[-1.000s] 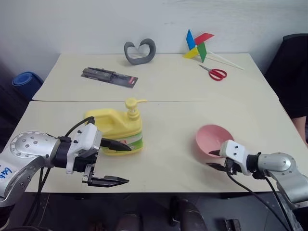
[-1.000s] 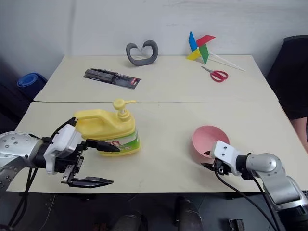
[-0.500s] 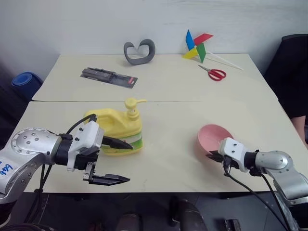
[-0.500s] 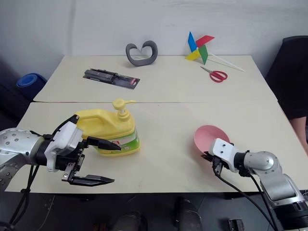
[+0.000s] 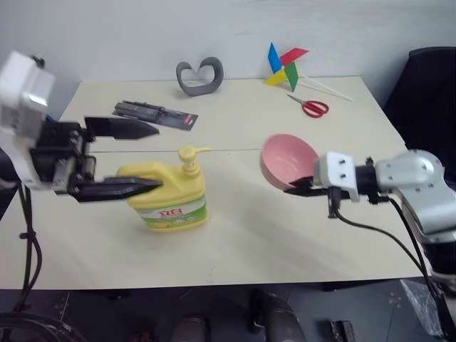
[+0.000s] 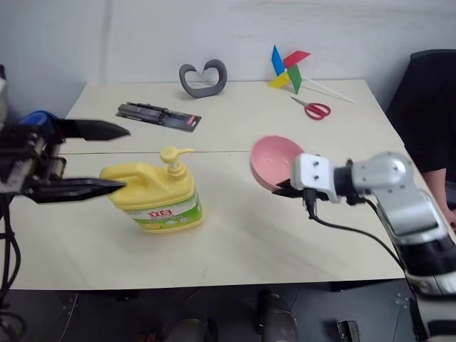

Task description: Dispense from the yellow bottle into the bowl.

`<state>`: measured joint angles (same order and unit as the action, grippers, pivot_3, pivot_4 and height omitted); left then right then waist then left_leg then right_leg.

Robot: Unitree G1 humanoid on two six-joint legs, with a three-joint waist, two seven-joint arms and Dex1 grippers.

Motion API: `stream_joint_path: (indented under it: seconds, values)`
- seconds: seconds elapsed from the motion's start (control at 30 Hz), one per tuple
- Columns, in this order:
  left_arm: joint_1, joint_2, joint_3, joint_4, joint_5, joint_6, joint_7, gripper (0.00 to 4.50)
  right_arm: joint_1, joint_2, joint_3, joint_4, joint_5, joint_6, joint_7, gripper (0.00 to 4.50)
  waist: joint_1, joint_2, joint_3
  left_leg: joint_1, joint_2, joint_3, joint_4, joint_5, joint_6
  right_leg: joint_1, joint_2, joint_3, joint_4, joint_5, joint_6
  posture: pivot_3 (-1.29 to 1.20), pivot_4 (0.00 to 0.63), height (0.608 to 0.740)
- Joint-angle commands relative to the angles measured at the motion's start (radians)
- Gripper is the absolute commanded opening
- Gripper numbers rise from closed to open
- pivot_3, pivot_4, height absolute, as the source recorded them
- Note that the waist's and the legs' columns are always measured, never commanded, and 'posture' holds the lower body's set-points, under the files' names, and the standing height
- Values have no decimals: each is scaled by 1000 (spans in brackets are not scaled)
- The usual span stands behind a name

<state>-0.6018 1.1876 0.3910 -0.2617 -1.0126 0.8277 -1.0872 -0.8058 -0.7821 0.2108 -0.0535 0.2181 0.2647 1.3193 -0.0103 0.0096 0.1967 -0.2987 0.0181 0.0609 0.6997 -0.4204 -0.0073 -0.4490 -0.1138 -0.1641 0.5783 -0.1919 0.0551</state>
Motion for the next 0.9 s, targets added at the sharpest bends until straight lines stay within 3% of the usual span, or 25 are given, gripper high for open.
stream_joint_path:
  seconds: [0.03,0.2,0.47,0.9]
  values:
    - [-82,9,-73,94,86,-60,-46,3910,-168,88,81,104,-42,-3,43,0,-4,0,0,0,0,1,0,0,0,-1,0,-1,1,0,0,0,150,740]
    - [-179,-46,-194,158,171,-100,-91,2462,-291,168,175,228,-112,-76,110,0,7,-3,-1,-8,-1,3,3,0,-1,-14,-1,-1,4,0,0,0,150,740]
    - [-189,-140,-246,148,226,-112,-101,28,-336,208,194,227,-113,-83,180,0,-4,-3,0,-12,-1,3,5,0,-1,-17,-1,-2,4,0,1,0,150,740]
    - [-188,-185,-299,159,335,-169,-129,28,-418,247,180,224,-94,-59,217,0,-18,-3,0,-15,1,3,17,0,-2,-17,-1,1,12,2,-2,0,150,740]
